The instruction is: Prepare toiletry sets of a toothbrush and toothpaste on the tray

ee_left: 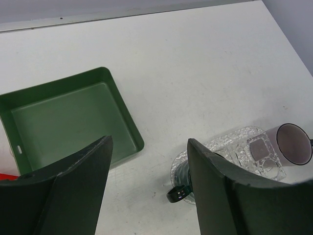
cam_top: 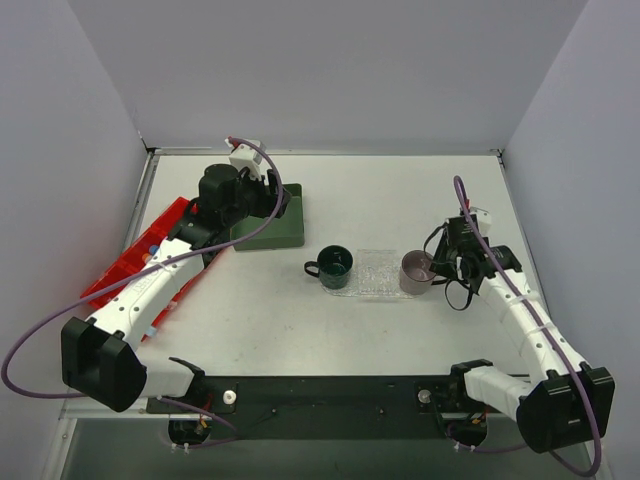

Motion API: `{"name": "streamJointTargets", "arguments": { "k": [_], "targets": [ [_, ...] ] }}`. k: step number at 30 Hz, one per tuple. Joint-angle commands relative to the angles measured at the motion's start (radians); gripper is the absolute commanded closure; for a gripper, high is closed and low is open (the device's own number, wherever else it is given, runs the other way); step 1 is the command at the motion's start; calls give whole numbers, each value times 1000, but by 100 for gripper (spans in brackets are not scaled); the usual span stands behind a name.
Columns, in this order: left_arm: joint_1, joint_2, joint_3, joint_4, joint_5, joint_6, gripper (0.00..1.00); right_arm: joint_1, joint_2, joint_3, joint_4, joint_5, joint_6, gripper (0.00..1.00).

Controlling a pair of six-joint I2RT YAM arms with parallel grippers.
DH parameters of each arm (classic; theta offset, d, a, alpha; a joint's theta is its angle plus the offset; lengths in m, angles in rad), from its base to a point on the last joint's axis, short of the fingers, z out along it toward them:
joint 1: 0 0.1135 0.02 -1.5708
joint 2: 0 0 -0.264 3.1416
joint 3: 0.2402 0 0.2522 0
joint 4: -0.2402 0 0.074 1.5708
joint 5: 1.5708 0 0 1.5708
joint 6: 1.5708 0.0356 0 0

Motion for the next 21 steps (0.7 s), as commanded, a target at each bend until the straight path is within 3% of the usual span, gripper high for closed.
{"name": "streamJointTargets", "arguments": {
  "k": [1,14,21],
  "targets": [
    [4,-2,-3,31,18,-9,28,9,35,-14,-37,20,93,63],
    [4,-7,-3,29,11,-4,28,21,104,-65,35,9,159,63],
    [4,-5,-3,29,7,1,28,19,131,-64,59,15,156,71]
  ]
}}
